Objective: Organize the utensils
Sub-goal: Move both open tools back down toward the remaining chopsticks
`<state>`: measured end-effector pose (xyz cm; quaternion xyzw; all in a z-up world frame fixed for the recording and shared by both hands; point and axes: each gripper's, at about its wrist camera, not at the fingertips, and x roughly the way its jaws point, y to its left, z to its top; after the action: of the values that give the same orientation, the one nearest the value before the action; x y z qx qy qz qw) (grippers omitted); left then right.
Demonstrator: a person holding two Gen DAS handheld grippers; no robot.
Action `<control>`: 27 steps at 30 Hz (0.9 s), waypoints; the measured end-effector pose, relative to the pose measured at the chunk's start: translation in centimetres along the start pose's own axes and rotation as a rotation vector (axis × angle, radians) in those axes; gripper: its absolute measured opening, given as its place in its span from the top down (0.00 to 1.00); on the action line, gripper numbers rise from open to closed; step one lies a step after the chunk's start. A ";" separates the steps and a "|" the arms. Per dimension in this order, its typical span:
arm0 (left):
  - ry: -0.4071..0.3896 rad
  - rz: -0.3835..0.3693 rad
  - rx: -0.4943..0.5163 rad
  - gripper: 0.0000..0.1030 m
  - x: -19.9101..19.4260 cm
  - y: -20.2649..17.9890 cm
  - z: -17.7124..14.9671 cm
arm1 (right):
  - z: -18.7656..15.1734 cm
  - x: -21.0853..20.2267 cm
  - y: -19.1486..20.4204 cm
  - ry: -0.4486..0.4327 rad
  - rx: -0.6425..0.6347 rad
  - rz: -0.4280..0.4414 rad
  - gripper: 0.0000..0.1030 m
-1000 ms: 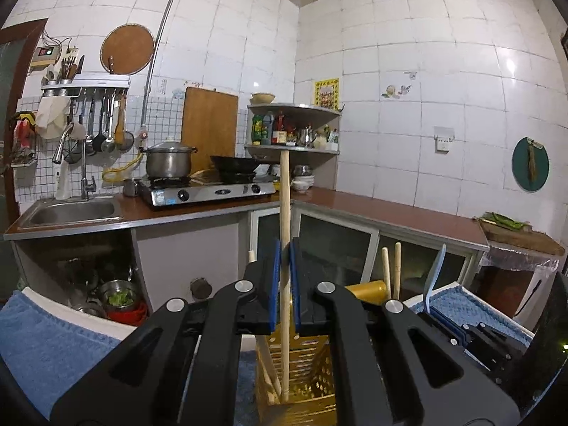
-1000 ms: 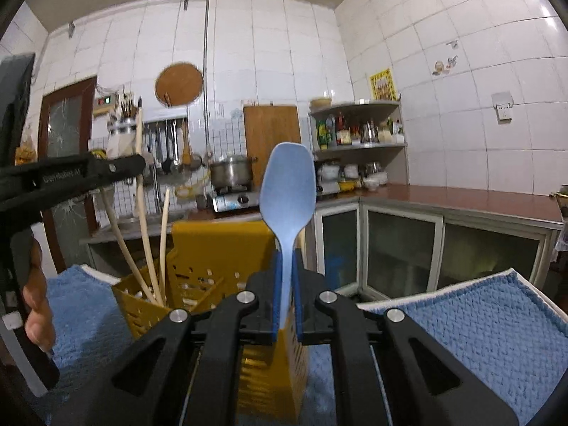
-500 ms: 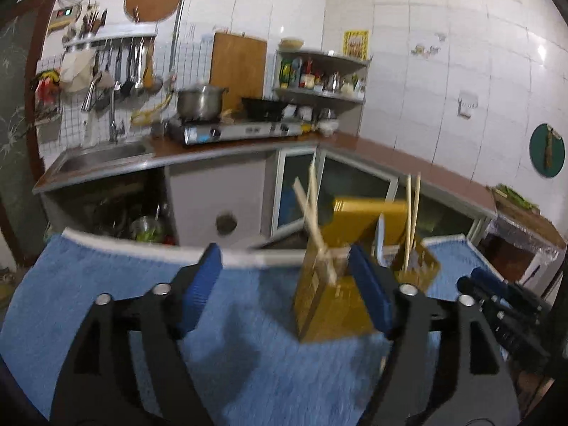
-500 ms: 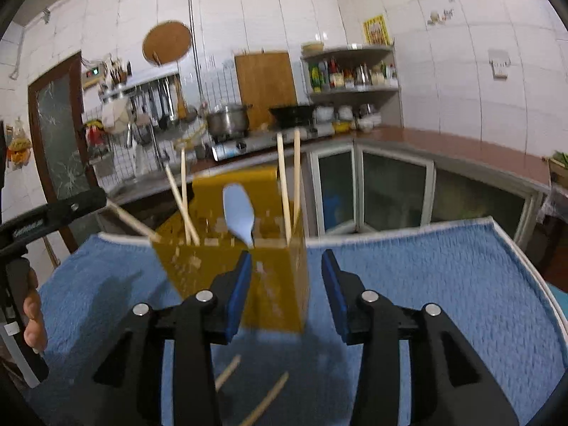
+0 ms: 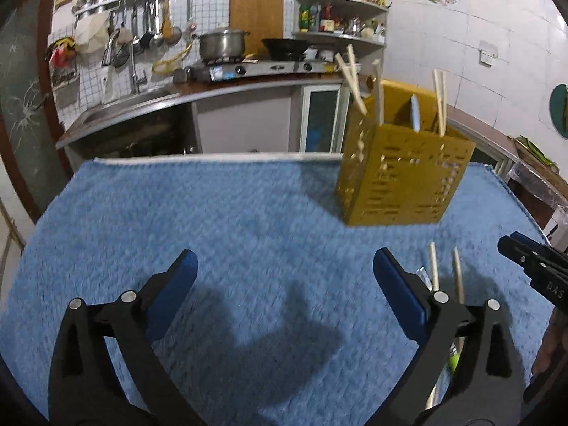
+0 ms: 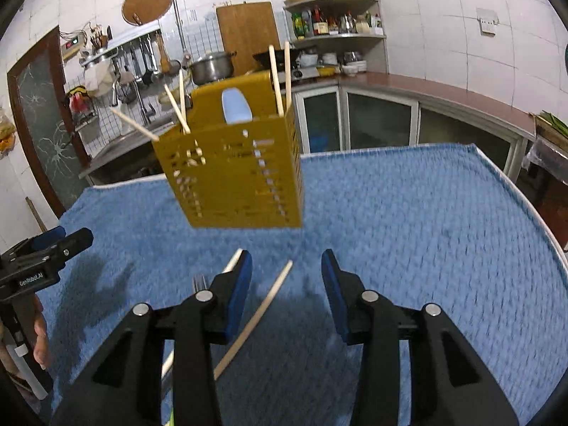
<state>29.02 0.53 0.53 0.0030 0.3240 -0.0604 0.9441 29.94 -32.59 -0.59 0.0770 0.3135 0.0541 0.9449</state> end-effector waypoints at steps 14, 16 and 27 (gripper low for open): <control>0.117 0.026 -0.039 0.05 3.3 2.2 -1.9 | -1.8 3.9 1.5 0.159 0.020 -0.038 0.60; 0.126 0.024 -0.042 0.05 3.5 2.2 -2.0 | -1.9 4.7 2.2 0.184 0.009 -0.049 0.62; 0.145 -0.014 -0.033 0.05 3.6 0.5 -1.9 | -1.0 7.6 3.9 0.306 0.024 -0.106 0.87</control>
<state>30.74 0.75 -3.23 -0.0105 0.3925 -0.0616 0.9176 35.21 -27.51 -5.16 0.0625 0.4581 0.0114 0.8866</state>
